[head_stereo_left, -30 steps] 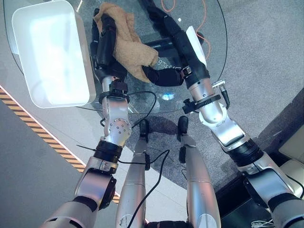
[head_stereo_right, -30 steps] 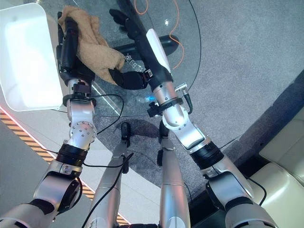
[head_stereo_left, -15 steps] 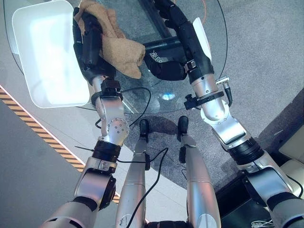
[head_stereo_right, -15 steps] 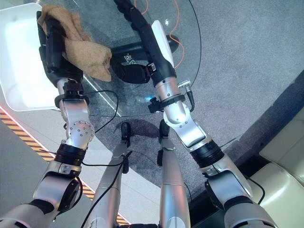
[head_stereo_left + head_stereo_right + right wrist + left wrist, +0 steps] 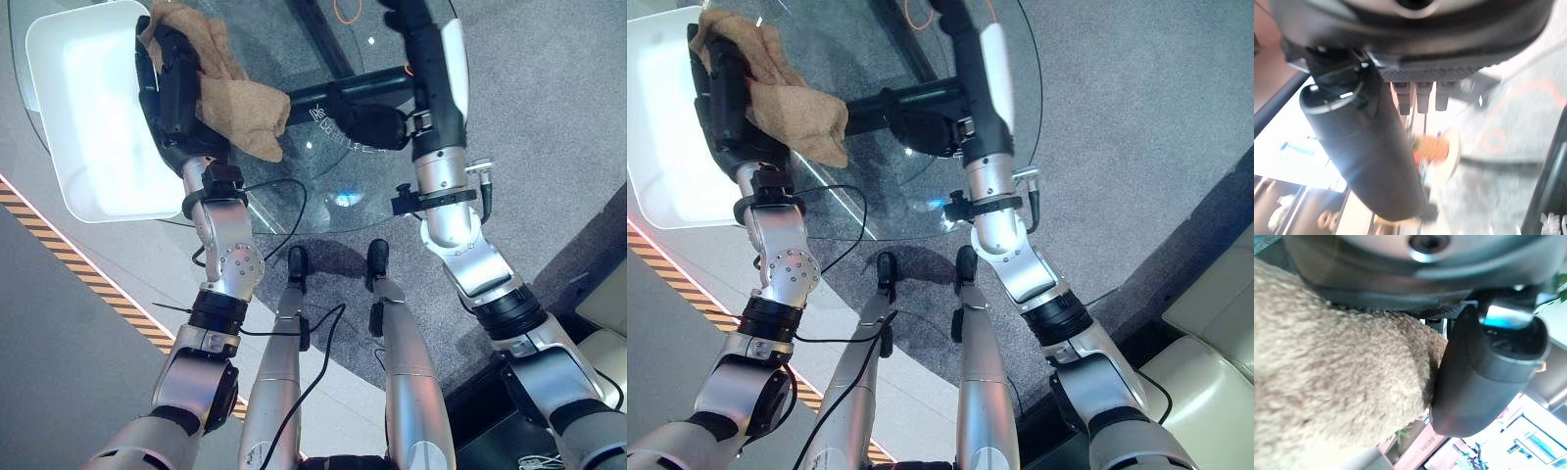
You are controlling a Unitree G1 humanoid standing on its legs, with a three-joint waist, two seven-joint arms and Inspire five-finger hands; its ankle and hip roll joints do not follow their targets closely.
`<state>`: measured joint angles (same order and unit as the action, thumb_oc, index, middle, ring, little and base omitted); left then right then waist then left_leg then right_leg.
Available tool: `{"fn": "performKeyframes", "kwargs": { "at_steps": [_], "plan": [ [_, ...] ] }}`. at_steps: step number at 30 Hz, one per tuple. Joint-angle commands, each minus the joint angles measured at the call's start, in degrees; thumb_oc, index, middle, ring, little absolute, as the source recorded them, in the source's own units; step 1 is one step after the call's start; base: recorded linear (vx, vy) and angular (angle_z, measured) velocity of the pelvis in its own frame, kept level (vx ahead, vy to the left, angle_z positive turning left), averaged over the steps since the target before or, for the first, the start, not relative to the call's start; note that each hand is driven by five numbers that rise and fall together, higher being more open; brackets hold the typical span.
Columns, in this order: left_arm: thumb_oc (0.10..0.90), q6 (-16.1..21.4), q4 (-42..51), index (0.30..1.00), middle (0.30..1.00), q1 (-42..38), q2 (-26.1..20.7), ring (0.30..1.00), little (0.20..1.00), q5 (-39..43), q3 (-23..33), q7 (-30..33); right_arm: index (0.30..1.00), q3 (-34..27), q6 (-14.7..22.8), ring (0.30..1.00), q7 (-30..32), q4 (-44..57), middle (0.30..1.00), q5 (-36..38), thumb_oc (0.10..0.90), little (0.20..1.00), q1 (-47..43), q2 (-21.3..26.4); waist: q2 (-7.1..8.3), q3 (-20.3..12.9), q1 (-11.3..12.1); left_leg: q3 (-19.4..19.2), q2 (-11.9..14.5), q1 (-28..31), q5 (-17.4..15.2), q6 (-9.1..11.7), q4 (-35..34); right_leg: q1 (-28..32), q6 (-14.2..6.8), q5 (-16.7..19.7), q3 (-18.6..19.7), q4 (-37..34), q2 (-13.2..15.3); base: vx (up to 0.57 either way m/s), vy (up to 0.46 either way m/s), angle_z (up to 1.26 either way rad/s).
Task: Wipe the table with a cloth and put it in the basket.
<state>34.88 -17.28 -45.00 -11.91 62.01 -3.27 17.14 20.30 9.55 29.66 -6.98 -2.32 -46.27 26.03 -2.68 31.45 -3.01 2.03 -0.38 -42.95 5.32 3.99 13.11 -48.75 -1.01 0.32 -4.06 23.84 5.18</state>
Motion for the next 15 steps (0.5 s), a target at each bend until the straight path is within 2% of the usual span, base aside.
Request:
{"fn": "performKeyframes", "kwargs": {
  "at_steps": [1,5,10,15],
  "plan": [
    [0.1,9.22,4.48,0.3,0.3,-4.32,-5.42,0.3,0.2,-6.12,4.15,-2.05,0.9,-4.52,6.39,0.9,7.37,2.39,0.9,-0.55,0.8,0.9,-1.69,0.36,0.37,-1.66,1.04,-4.37,-2.6,1.1,-4.05,-1.4,1.71,3.94,-1.29,-3.37,-1.72,-3.5,-3.16,0.0,0.0,0.0],
    [0.1,10.71,3.01,0.3,0.3,-3.48,-6.58,0.3,0.2,-6.6,4.74,-1.55,0.9,-6.23,4.63,0.9,13.16,-1.65,0.9,0.24,0.8,0.9,-0.01,1.14,0.25,-1.66,0.91,-4.22,-2.62,1.29,-4.34,-1.35,1.92,3.97,-1.3,-3.61,-1.51,-3.12,-3.36,0.0,0.008,0.0],
    [0.1,12.38,0.23,0.3,0.3,-3.05,-9.65,0.3,0.2,-4.2,6.08,-2.0,0.9,-8.38,5.06,0.9,19.41,-11.84,0.9,6.56,0.8,0.9,1.46,3.19,-0.24,-1.66,1.08,-4.36,-2.45,1.7,-4.65,-1.41,1.85,4.29,-1.17,-4.06,-1.47,-2.86,-3.39,0.0,0.006,0.0],
    [0.1,12.96,-2.08,0.3,0.3,-3.44,-12.82,0.3,0.2,-3.43,6.86,-0.26,0.9,-9.47,6.26,0.9,21.77,-20.95,0.9,11.11,0.8,0.9,1.69,4.72,-0.53,-1.66,1.41,-4.11,-2.41,1.34,-4.93,-1.46,2.15,3.87,-0.93,-4.38,-1.44,-2.44,-3.5,0.0,0.0,0.0]
  ]
}}
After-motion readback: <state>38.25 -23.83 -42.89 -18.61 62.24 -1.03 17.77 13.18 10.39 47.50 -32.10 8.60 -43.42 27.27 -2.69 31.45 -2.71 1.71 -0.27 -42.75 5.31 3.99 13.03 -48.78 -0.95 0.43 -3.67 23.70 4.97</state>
